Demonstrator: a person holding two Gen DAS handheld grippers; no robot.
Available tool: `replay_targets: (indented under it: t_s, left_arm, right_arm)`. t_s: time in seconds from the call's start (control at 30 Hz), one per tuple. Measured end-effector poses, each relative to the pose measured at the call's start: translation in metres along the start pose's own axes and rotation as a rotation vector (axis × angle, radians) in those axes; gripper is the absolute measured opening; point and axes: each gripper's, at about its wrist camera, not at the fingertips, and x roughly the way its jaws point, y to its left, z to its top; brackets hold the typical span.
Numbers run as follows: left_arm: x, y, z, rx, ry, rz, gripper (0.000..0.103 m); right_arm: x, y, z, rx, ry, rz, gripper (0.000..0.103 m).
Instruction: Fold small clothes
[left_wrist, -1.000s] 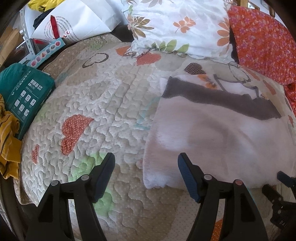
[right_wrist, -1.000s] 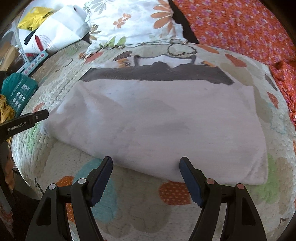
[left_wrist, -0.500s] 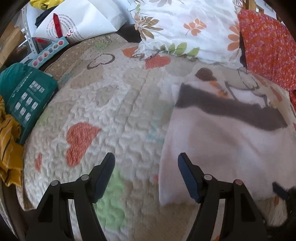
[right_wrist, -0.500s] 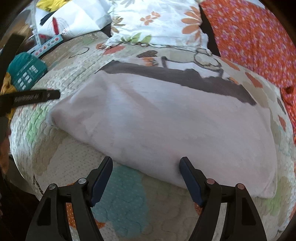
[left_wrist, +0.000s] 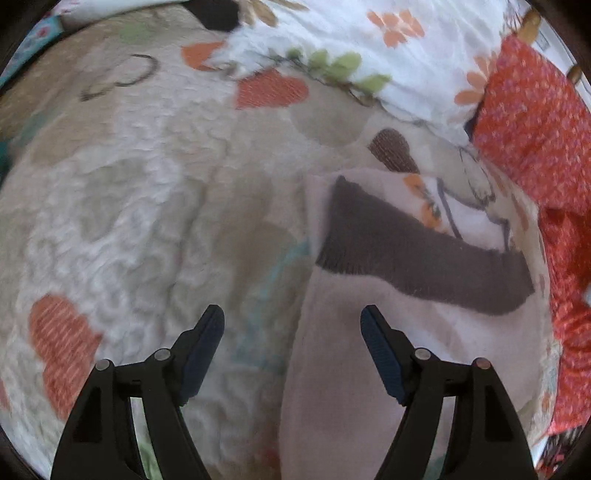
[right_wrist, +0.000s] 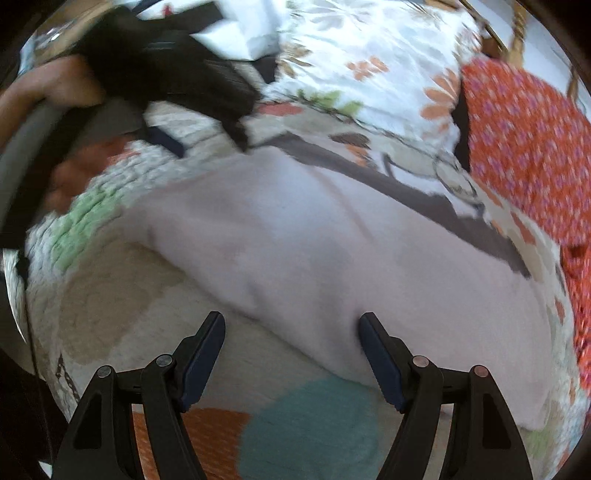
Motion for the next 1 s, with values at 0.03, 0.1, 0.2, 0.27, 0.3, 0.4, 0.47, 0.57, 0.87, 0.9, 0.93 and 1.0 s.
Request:
replay_targets:
  t_s: [0.03,0.1,0.2,0.27,0.3,0.4,0.47,0.57,0.87,0.9,0.93,1.0]
  left_arm:
    - [0.006,0.0,0.004,0.006,0.017,-0.018,0.075]
    - [0.017,0.0,0.011,0.029,0.048,-0.048,0.078]
    - [0.022,-0.003,0.023,0.075,0.059,-0.104,0.083]
    - [0.026,-0.005,0.029,0.097,0.07,-0.136,0.085]
    - [0.028,-0.005,0.032,0.111,0.075,-0.155,0.086]
    - [0.031,-0.006,0.038,0.123,0.087,-0.227,0.087]
    - [0.032,-0.005,0.04,0.11,0.1,-0.274,0.087]
    - [0.035,-0.007,0.041,0.073,0.106,-0.336,0.087]
    - [0.041,-0.007,0.036,0.075,0.141,-0.391,0.019]
    - [0.041,-0.004,0.036,0.052,0.139,-0.399,0.018]
    - [0.041,-0.002,0.037,0.039,0.138,-0.406,0.018]
    - [0.038,-0.002,0.037,0.03,0.13,-0.397,0.017]
  right_arm:
    - [0.0,0.008,0.001,-0.03,-0.011,-0.011,0.079]
    - [0.002,0.026,0.0,-0.103,-0.037,-0.045,0.079]
    - [0.002,0.051,-0.002,-0.214,-0.101,-0.14,0.079]
    - [0.004,0.063,-0.001,-0.275,-0.136,-0.186,0.079]
    - [0.005,0.067,0.0,-0.296,-0.142,-0.193,0.079]
    - [0.011,0.077,0.006,-0.33,-0.154,-0.215,0.078]
    - [0.014,0.082,0.014,-0.328,-0.151,-0.225,0.075]
    - [0.019,0.088,0.027,-0.324,-0.142,-0.23,0.072]
    - [0.026,0.105,0.036,-0.392,-0.125,-0.196,0.016]
    - [0.027,0.111,0.034,-0.424,-0.123,-0.205,0.011]
    - [0.027,0.114,0.033,-0.437,-0.123,-0.212,0.009]
    - [0.025,0.114,0.033,-0.44,-0.13,-0.213,0.008]
